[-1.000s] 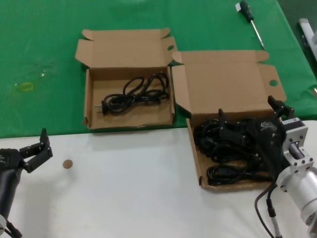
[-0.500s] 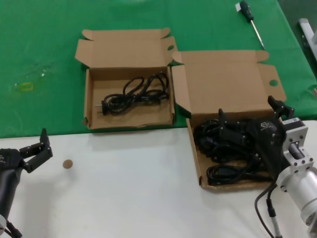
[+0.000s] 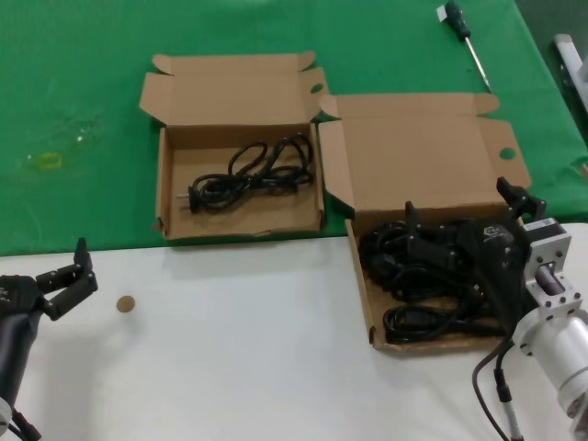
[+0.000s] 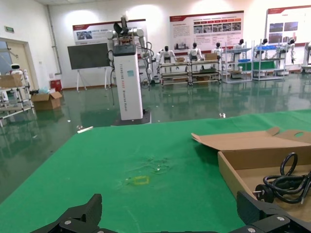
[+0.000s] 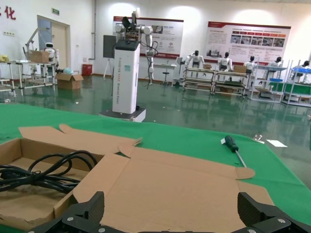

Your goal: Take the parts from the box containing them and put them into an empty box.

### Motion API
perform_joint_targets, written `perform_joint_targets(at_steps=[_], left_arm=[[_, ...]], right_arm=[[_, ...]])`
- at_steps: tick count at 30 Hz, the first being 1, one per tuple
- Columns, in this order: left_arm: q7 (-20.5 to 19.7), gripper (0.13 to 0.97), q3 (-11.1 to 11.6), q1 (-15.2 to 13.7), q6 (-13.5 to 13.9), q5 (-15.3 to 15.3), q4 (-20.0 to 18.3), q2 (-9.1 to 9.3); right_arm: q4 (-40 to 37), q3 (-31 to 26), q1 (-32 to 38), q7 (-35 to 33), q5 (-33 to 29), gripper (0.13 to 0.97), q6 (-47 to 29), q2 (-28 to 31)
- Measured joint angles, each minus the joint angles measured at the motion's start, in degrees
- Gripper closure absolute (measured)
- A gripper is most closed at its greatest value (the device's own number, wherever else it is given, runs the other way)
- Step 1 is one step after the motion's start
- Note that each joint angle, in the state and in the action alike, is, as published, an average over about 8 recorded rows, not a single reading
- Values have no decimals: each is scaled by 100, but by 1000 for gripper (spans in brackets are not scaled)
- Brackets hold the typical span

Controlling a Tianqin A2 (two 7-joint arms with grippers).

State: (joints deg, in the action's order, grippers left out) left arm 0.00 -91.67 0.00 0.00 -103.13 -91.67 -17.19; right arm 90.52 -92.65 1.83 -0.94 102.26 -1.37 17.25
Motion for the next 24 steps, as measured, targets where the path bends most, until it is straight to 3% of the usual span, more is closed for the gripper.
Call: perform_joint_targets(at_steps=[24], left_arm=[[0,132,0,0,0,0,0,0]], right_arm=[[0,0,0,0,0,129,0,0]])
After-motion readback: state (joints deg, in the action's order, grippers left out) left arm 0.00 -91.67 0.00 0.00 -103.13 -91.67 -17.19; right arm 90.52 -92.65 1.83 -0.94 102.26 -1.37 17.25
